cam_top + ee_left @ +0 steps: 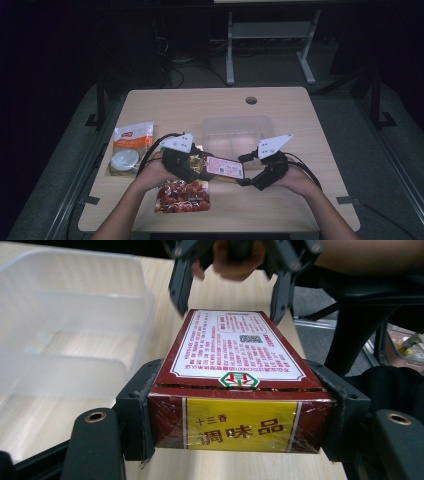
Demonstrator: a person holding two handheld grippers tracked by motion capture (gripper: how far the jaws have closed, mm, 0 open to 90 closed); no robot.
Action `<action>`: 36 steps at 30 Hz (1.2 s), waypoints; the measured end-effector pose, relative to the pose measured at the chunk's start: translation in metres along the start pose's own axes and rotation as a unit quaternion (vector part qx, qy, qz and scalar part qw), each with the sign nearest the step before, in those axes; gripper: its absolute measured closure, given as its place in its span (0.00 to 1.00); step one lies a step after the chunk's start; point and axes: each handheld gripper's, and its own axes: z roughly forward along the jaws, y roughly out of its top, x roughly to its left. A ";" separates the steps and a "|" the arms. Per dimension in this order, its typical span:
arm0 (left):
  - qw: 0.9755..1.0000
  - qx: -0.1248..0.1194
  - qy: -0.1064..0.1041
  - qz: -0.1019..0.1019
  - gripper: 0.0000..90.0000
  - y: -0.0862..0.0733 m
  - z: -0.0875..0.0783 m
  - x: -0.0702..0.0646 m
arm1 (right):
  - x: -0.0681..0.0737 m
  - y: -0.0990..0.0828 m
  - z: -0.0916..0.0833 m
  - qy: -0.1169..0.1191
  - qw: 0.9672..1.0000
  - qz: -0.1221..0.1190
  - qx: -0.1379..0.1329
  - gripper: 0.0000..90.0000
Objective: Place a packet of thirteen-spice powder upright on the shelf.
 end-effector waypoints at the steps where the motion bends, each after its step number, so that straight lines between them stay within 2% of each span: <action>1: 1.000 0.007 0.008 -0.005 0.35 0.000 0.001 0.001 | 0.001 -0.001 -0.002 -0.007 1.000 0.008 0.003 0.21; 5: 0.999 0.018 0.023 -0.012 0.35 0.000 0.001 0.004 | 0.005 -0.010 -0.011 -0.034 0.999 0.022 0.017 0.20; 8: 0.999 0.016 0.026 -0.017 0.35 -0.001 -0.001 0.006 | 0.008 -0.018 -0.014 -0.041 0.998 0.036 0.021 0.19; 11: 0.999 0.011 0.028 -0.027 0.35 0.000 -0.004 0.010 | 0.015 -0.034 -0.022 -0.064 0.996 0.056 0.031 0.18; 12: 0.999 0.009 0.029 -0.029 0.35 0.001 -0.005 0.011 | 0.015 -0.034 -0.022 -0.064 0.996 0.056 0.031 0.18; 16: 0.999 0.012 0.025 -0.024 0.35 0.012 -0.010 0.017 | 0.023 -0.047 -0.028 -0.082 0.994 0.067 0.036 0.18; 17: 0.999 0.014 0.024 -0.023 0.35 0.016 -0.012 0.018 | 0.027 -0.055 -0.031 -0.092 0.992 0.076 0.043 0.18; 18: 0.999 0.015 0.026 -0.020 0.35 0.018 -0.012 0.019 | 0.027 -0.055 -0.031 -0.092 0.992 0.076 0.043 0.18; 22: 0.999 0.026 0.028 -0.017 0.35 0.030 -0.012 0.025 | 0.034 -0.069 -0.037 -0.109 0.988 0.093 0.051 0.18; 27: 0.998 0.047 0.026 -0.017 0.35 0.050 -0.010 0.039 | 0.036 -0.074 -0.040 -0.122 0.986 0.094 0.058 0.18; 28: 0.998 0.047 0.026 -0.017 0.35 0.050 -0.010 0.039 | 0.036 -0.074 -0.040 -0.122 0.986 0.094 0.058 0.18; 29: 0.998 0.055 0.027 -0.019 0.35 0.056 -0.008 0.045 | 0.036 -0.074 -0.039 -0.125 0.986 0.090 0.064 0.18; 30: 0.998 0.055 0.027 -0.019 0.35 0.056 -0.008 0.045 | 0.036 -0.074 -0.039 -0.125 0.986 0.090 0.064 0.18; 35: 0.996 0.081 0.030 -0.016 0.35 0.075 0.001 0.065 | 0.037 -0.074 -0.037 -0.125 0.986 0.085 0.068 0.18; 36: 0.996 0.081 0.030 -0.016 0.35 0.075 0.001 0.065 | 0.037 -0.074 -0.037 -0.125 0.986 0.085 0.068 0.18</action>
